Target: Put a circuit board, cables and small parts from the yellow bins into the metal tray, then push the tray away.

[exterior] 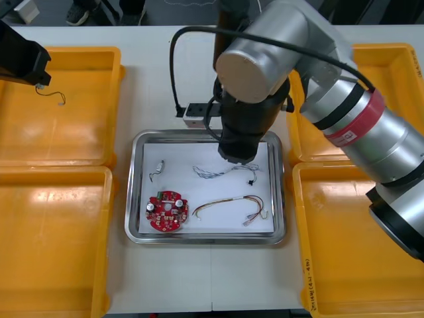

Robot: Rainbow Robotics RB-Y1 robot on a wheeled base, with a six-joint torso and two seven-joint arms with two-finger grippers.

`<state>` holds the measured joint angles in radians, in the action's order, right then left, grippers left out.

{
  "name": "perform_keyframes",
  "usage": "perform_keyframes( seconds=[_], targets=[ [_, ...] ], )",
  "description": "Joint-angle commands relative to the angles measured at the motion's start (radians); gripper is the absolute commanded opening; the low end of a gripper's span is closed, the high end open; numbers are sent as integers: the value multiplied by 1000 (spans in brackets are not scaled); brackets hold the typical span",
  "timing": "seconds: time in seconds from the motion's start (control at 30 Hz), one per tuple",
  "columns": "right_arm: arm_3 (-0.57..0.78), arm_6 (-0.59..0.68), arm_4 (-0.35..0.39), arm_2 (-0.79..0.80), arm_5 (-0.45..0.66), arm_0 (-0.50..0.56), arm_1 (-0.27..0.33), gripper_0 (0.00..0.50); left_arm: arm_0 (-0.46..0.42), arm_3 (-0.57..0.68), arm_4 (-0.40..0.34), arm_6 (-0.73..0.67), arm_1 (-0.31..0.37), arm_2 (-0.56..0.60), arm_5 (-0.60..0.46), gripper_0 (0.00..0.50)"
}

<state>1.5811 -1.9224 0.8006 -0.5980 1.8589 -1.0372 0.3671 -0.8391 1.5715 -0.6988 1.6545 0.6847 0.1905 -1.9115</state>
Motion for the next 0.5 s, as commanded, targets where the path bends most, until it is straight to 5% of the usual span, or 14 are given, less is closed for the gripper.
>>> perform_keyframes(
  seconds=[0.03,0.5],
  targets=[
    [83,3,62,87,16,-6,92,472,9,68,-22,-249,49,-22,-8,0],
    [346,269,157,236,61,175,271,472,-6,200,-71,-622,44,-246,-8,1]
  ],
)
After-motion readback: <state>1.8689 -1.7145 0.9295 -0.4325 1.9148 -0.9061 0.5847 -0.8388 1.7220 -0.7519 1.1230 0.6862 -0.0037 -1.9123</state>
